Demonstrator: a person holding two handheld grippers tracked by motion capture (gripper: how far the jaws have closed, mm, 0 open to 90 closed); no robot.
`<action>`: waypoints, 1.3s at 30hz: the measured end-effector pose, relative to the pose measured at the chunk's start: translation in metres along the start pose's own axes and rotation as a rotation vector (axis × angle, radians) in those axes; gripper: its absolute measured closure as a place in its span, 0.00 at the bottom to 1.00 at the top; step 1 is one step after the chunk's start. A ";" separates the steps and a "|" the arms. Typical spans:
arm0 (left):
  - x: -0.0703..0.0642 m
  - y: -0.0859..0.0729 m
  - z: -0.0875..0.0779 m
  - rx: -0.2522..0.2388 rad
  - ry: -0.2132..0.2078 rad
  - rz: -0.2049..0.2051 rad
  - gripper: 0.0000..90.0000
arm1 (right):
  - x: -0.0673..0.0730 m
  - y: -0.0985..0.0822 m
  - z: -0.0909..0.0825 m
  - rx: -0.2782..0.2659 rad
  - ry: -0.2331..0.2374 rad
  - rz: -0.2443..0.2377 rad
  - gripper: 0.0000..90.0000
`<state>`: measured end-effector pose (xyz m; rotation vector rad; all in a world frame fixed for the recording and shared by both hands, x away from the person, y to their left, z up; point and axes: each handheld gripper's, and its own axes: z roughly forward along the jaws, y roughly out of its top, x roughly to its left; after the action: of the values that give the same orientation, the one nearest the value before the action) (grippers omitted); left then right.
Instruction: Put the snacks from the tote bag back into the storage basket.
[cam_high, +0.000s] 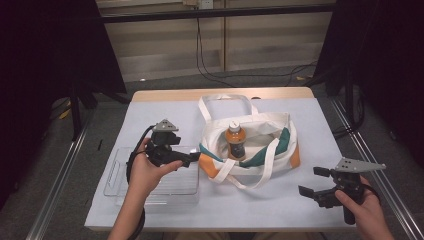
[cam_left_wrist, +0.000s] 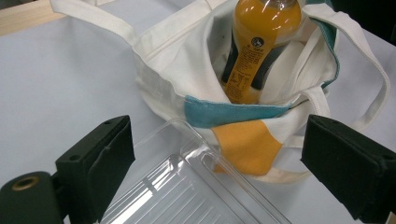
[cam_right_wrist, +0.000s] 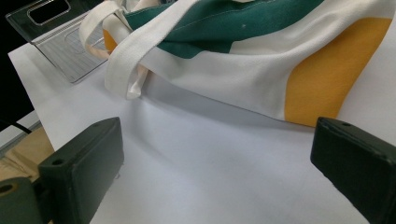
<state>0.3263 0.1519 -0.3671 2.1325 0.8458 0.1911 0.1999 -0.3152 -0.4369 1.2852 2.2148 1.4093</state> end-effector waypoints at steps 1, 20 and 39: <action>0.000 0.000 0.001 -0.002 0.001 -0.003 0.10 | 0.000 0.000 0.000 0.000 -0.002 -0.002 0.03; -0.010 0.012 0.010 0.014 -0.034 0.022 0.12 | -0.001 0.000 -0.001 -0.006 0.002 0.009 0.03; -0.029 0.050 0.046 0.060 -0.095 0.078 0.17 | -0.003 -0.001 -0.002 -0.016 0.002 0.015 0.03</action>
<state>0.3478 0.0826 -0.3560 2.2141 0.7222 0.1045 0.1999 -0.3193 -0.4372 1.2986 2.1948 1.4313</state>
